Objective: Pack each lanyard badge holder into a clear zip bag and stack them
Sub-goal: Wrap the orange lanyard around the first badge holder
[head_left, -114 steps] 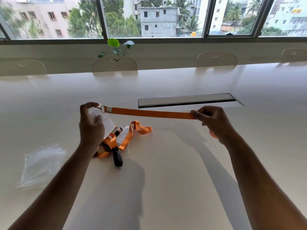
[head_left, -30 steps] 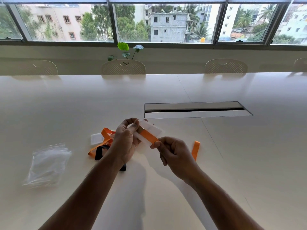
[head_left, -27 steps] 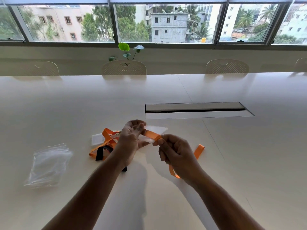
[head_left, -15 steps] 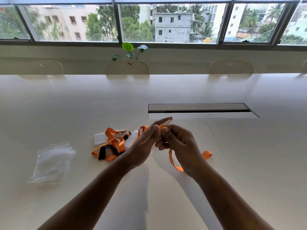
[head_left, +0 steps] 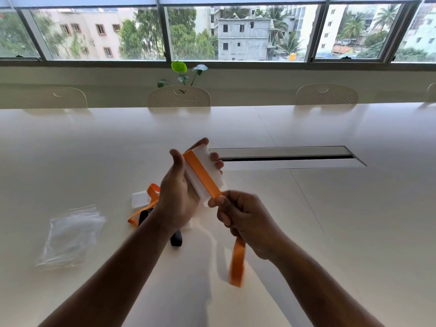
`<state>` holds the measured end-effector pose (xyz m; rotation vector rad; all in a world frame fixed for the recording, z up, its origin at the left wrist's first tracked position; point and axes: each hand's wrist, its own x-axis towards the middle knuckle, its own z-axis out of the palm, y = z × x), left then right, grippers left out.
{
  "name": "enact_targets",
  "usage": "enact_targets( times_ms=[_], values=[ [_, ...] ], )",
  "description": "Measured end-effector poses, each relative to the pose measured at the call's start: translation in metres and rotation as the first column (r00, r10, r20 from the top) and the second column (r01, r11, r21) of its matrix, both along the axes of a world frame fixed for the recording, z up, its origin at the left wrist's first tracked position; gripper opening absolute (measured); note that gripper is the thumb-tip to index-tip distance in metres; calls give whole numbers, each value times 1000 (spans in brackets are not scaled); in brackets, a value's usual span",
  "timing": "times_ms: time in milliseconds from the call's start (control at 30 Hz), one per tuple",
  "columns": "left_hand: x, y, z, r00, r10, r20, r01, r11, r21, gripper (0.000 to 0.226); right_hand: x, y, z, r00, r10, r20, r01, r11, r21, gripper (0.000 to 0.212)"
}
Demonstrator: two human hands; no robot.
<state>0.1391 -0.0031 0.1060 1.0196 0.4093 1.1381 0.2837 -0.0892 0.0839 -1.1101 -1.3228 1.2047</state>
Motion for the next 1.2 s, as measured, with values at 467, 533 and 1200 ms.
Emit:
enact_targets(
  times_ms=[467, 533, 1200],
  values=[
    [-3, 9, -5, 971, 23, 237, 32, 974, -225, 63, 1, -4, -1, 1000, 21, 18, -22, 998, 56, 23],
    [-2, 11, -13, 968, 63, 241, 15, 952, -307, 62, 2, -5, -2, 1000, 6, 14, -7, 997, 78, 23],
    [15, -30, -31, 912, 70, -405, 46, 962, 270, 96, 4, -4, 11, 995, -54, -83, 56, 998, 27, 28]
  ],
)
